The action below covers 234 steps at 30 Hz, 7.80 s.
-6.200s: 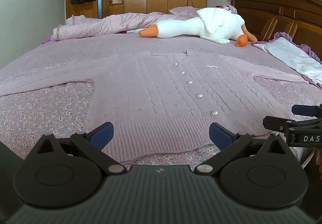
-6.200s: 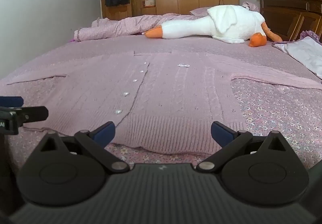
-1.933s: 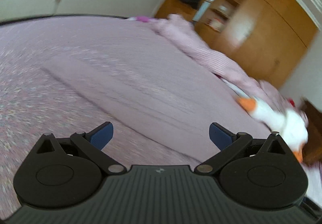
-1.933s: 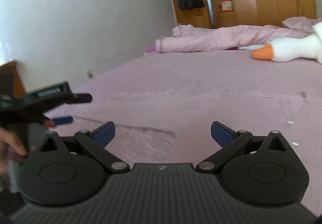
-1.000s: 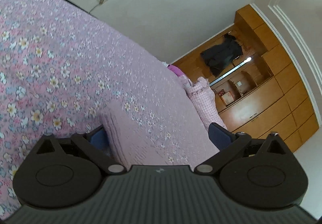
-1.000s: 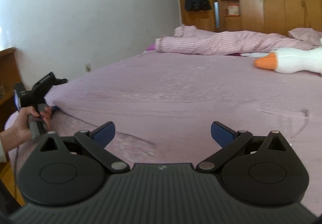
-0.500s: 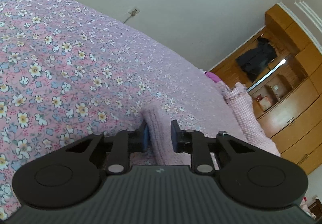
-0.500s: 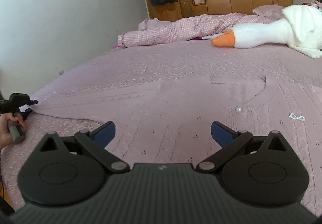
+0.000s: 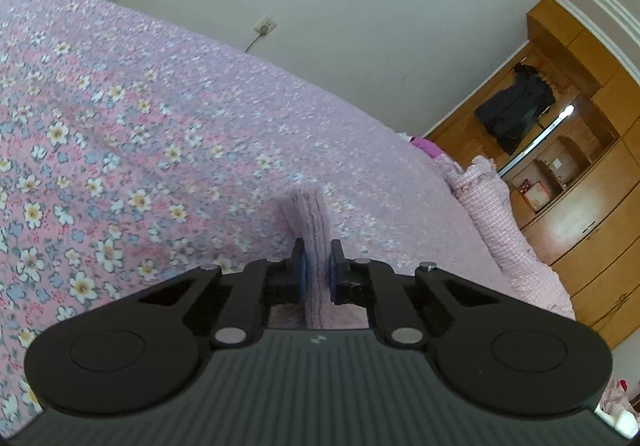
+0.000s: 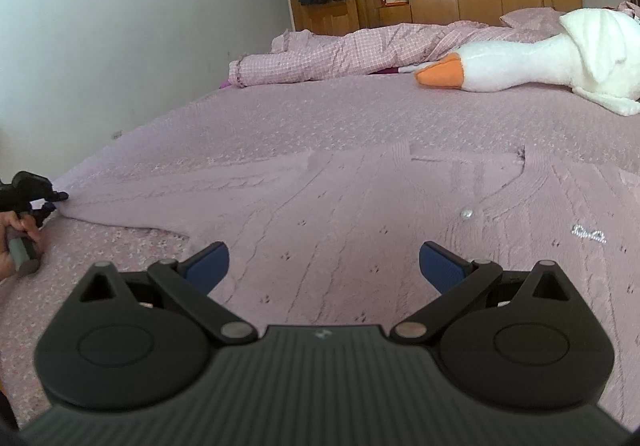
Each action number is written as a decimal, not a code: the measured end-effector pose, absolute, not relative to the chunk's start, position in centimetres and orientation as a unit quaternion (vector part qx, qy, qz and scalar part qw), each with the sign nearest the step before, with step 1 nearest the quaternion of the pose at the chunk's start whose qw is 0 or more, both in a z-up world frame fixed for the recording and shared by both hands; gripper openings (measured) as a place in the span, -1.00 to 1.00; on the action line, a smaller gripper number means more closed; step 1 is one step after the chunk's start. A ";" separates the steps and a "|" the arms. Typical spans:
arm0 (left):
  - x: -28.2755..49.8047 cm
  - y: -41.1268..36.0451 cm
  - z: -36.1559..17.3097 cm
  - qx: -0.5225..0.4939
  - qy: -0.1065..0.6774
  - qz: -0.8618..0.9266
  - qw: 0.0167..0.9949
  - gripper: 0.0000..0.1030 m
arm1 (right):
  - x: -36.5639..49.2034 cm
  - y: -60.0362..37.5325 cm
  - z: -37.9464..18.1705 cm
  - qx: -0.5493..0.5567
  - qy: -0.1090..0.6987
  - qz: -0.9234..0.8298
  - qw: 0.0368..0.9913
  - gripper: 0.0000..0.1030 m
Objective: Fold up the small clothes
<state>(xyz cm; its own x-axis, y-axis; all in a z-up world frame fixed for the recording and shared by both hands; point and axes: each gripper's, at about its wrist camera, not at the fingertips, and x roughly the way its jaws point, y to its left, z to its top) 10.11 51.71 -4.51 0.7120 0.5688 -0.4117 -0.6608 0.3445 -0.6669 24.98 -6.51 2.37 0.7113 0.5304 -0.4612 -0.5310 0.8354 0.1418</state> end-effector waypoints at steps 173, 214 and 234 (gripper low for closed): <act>25.4 0.5 1.2 0.009 0.246 0.072 0.967 0.52 | 26.6 -38.6 1.5 0.091 0.249 0.093 0.960 0.09; 31.8 -8.1 -1.7 0.000 0.265 0.019 0.964 0.61 | 32.6 -66.0 -4.4 0.444 0.166 -0.142 0.869 0.13; 29.9 -3.3 -0.1 -0.029 0.249 0.048 0.967 0.63 | 30.6 -66.9 -6.0 0.481 0.108 -0.166 0.854 -0.81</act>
